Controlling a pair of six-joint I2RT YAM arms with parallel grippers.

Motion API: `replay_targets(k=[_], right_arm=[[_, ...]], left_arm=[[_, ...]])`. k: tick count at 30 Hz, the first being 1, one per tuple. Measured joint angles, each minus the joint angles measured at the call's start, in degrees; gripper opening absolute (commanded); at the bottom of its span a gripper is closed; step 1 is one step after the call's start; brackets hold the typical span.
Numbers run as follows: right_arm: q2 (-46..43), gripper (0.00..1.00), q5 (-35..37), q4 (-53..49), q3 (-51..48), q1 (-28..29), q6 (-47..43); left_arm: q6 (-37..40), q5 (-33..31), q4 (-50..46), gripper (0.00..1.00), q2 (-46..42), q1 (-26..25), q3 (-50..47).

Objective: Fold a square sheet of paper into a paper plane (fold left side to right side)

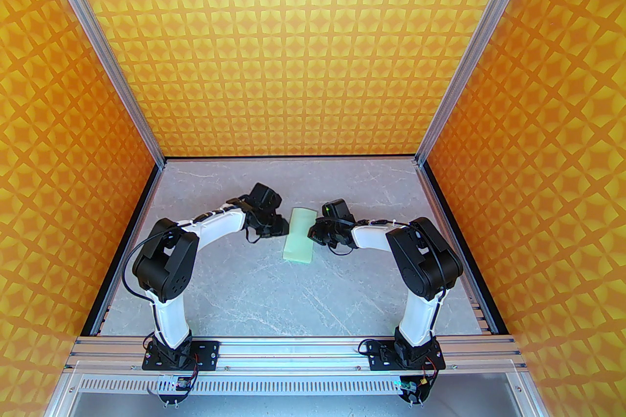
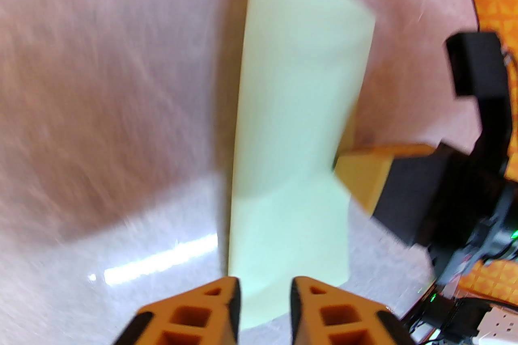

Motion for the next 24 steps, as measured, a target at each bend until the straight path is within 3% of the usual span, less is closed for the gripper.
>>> replay_targets(k=[4, 24], right_arm=[[0.0, 0.02, 0.0, -3.3, 1.5, 0.0, -1.8], [1.2, 0.06, -1.2, -10.4, 5.7, 0.1, -5.7]], left_arm=[[-1.2, 1.1, 1.1, 0.40, 0.8, -0.4, -1.5], [-10.1, 5.4, 8.1, 0.39, -0.4, -7.3, -10.8]])
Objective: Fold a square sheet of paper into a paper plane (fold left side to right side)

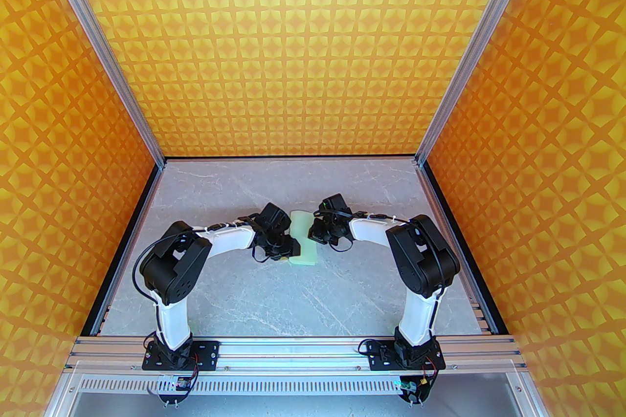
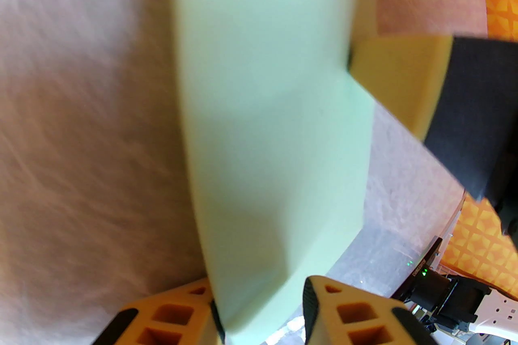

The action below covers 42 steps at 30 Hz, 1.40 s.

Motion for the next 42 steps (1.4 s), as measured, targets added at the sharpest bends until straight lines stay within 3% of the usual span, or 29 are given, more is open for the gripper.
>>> replay_targets(k=[9, 14, 16, 25, 32, 42], right_arm=[[0.0, 0.06, -1.0, 2.1, -1.1, 2.2, 2.0], [0.0, 0.06, -1.0, 3.5, -1.8, 2.7, 2.6], [0.0, 0.06, -1.3, 4.4, -2.3, 2.7, 2.8], [0.0, 0.06, -1.4, 5.1, -2.4, 2.7, 3.0], [0.0, 0.07, -1.4, 5.1, -2.4, 2.7, 3.0], [-0.7, 0.11, -1.4, 5.0, -2.4, 3.6, 3.7]], left_arm=[[0.8, -0.5, -2.0, 0.43, -3.6, 2.7, -0.3], [3.9, -1.0, -5.8, 0.33, -4.9, 7.3, 3.2], [5.3, -1.0, -6.5, 0.29, -3.6, 8.5, 6.8], [8.8, 1.5, -6.2, 0.28, 9.2, 8.7, 21.4], [10.9, 2.1, -8.2, 0.29, 16.0, 8.7, 25.8], [11.9, 2.1, -8.5, 0.29, 17.4, 8.9, 25.6]])
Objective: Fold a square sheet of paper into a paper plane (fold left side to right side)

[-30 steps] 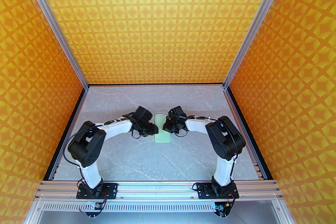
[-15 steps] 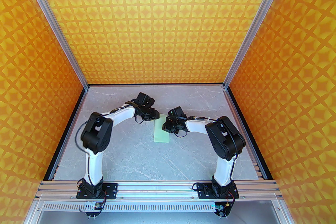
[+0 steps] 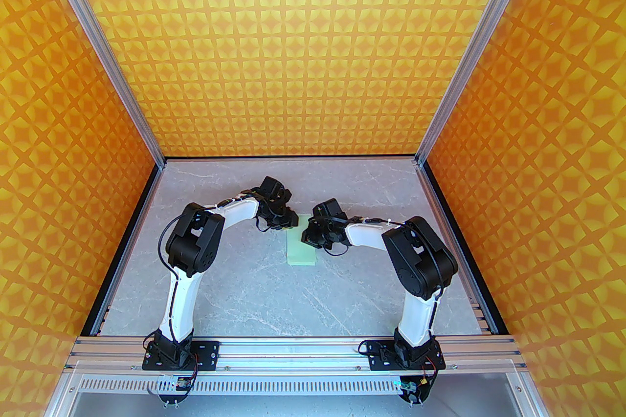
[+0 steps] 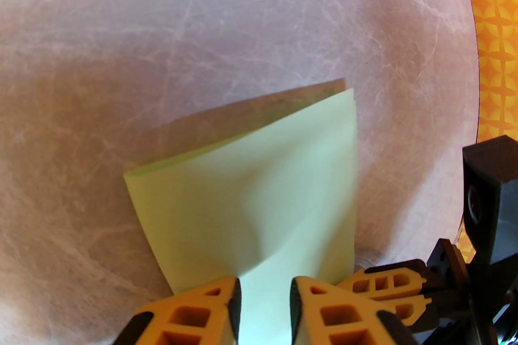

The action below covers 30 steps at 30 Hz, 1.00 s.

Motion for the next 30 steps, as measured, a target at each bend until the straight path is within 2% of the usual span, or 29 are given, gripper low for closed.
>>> replay_targets(k=[12, 23, 30], right_arm=[[-1.0, 0.11, -0.9, 3.8, -1.7, 3.8, 5.7], [-0.5, 0.11, -3.5, 15.4, -7.1, 6.1, 15.0], [0.2, 0.10, -3.9, 19.1, -8.0, 7.4, 17.9]], left_arm=[[0.0, 0.9, 3.5, 0.29, -0.7, 0.1, -2.8], [0.0, 0.9, 5.0, 0.29, -1.4, 0.1, -4.2], [0.0, 0.9, 5.8, 0.30, -1.8, 0.1, -5.1]])
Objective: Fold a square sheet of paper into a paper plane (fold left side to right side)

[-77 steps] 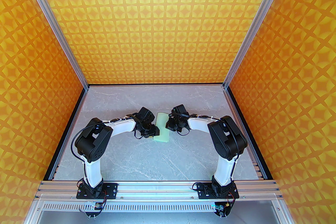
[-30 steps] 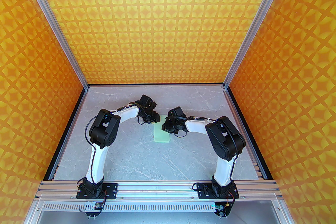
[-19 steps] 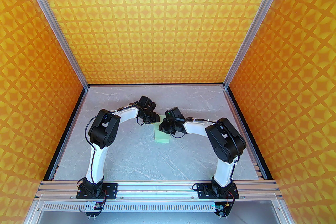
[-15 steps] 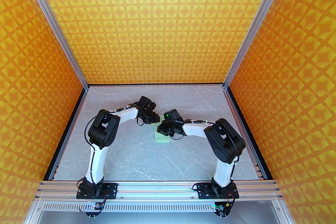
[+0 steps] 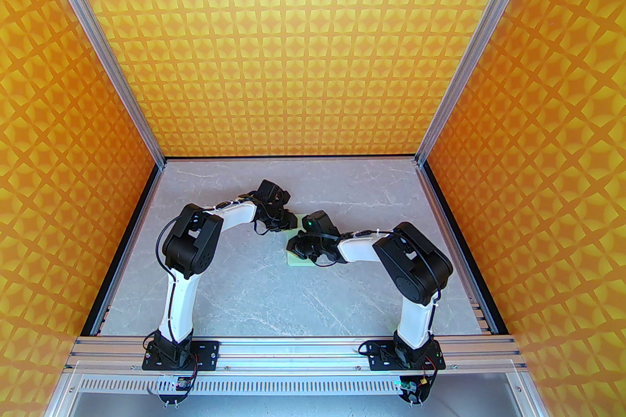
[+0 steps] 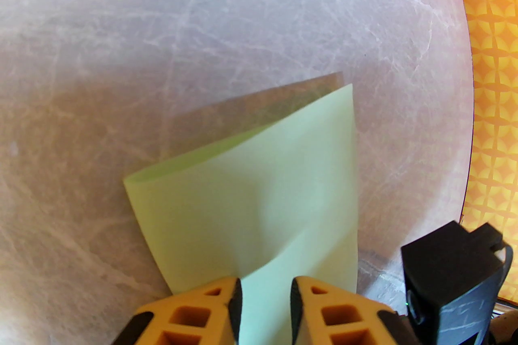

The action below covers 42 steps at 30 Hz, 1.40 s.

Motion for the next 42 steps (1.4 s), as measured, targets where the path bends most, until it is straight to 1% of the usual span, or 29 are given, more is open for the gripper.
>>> replay_targets(k=[13, 17, 19, 22, 24, 29, 31, 36, 42], right_arm=[[1.3, 0.10, 0.4, 1.0, 0.0, 2.1, 1.0], [1.3, 0.09, 1.0, -0.5, 0.5, 2.3, 0.6], [1.2, 0.09, 1.6, -3.0, 1.7, 2.6, -0.2], [1.2, 0.07, 2.7, -6.4, 3.3, 3.1, -1.7], [1.2, 0.06, 3.1, -7.6, 3.8, 3.2, -2.3], [1.0, 0.02, 3.9, -8.1, 3.9, 3.7, -2.7], [0.8, 0.02, 4.6, -8.3, 3.8, 4.0, -2.7], [-0.6, 0.01, 5.9, -7.6, 1.9, 5.4, -2.1], [-4.2, 0.01, 6.4, -2.8, -4.6, 6.9, 0.6]], left_arm=[[0.0, 0.0, 0.5, 0.30, -0.7, 0.2, -1.2], [0.0, 0.0, 0.7, 0.30, -0.9, 0.3, -1.5], [0.0, 0.1, 0.9, 0.29, -1.0, 0.3, -1.8], [-0.1, 0.1, 1.1, 0.23, -1.0, 0.5, -2.1], [-0.3, 0.2, 1.3, 0.18, -1.0, 0.7, -2.4], [-0.5, -0.3, 1.4, 0.13, -1.0, 1.0, -2.8], [-0.8, -0.6, 1.5, 0.09, -1.0, 1.1, -3.0], [-1.7, -0.4, 2.0, 0.08, -1.1, 1.3, -3.4], [-2.2, -0.2, 2.1, 0.08, -1.1, 1.4, -3.5]])
